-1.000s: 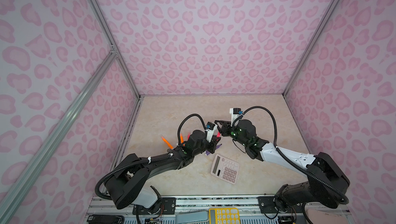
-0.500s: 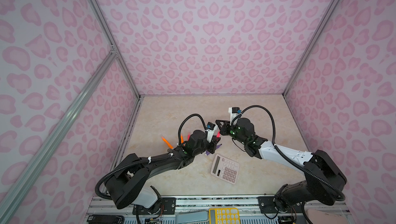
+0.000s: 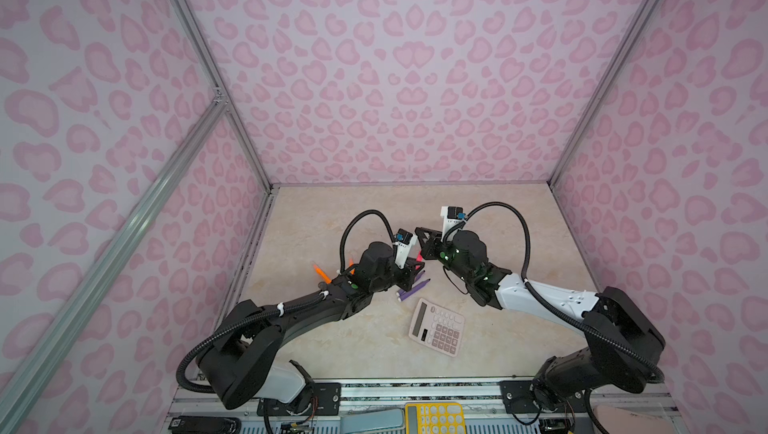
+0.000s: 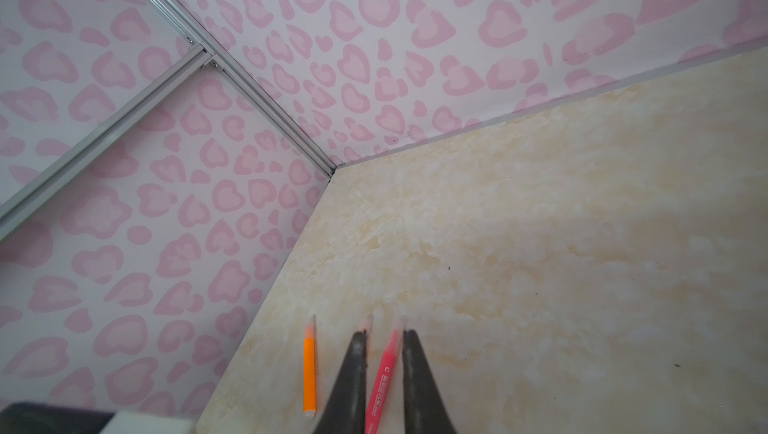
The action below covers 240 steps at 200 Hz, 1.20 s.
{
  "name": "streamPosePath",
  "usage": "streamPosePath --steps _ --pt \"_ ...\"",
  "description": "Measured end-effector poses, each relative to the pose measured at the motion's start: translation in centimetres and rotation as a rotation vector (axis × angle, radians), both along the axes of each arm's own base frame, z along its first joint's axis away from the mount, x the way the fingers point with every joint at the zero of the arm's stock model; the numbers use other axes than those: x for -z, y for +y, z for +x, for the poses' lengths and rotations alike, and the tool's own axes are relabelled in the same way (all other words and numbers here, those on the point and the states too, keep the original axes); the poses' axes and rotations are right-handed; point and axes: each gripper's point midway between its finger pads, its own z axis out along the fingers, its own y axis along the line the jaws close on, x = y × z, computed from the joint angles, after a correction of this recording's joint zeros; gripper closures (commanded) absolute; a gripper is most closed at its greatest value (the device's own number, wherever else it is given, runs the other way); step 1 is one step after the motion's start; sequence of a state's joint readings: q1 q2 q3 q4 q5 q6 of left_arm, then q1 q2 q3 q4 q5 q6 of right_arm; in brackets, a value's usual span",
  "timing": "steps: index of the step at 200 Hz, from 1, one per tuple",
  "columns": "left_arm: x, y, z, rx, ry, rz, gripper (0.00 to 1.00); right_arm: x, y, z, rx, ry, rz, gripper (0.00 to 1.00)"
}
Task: Insert the pens into the pen caps
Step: 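Open the right gripper and press the cap down onto the marker, then lower the capped pink marker to the table with the left gripper while the right withdraws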
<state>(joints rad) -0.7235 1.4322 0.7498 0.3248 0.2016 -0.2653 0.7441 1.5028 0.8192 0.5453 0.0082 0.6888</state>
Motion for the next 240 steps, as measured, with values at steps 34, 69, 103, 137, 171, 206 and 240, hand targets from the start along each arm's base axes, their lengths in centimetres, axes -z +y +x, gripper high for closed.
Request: streamPosePath --steps 34,69,103,137,171,206,240 --pt "-0.4 0.6 0.6 0.009 0.014 0.013 0.96 -0.5 0.6 0.2 0.022 -0.028 0.015 1.0" --pt "0.0 1.2 0.9 -0.012 0.03 0.046 0.96 -0.1 1.4 0.5 0.047 -0.022 0.005 1.0" --pt "0.1 1.9 1.0 -0.032 0.036 0.072 0.96 0.3 1.7 0.5 0.05 -0.006 0.016 1.0" --pt "-1.1 2.5 1.1 -0.003 0.038 0.028 0.96 -0.4 1.7 0.3 0.05 -0.015 0.055 1.0" --pt "-1.6 2.6 0.8 0.022 0.043 0.004 0.96 -0.8 1.8 0.1 0.048 -0.019 0.077 1.0" --pt "-1.8 2.6 0.8 0.026 0.05 -0.007 0.96 -0.9 1.9 0.0 0.051 -0.02 0.079 1.0" --pt "-2.3 2.4 0.4 0.052 0.052 -0.028 0.96 -1.5 1.4 -0.1 0.055 -0.022 0.082 0.92"
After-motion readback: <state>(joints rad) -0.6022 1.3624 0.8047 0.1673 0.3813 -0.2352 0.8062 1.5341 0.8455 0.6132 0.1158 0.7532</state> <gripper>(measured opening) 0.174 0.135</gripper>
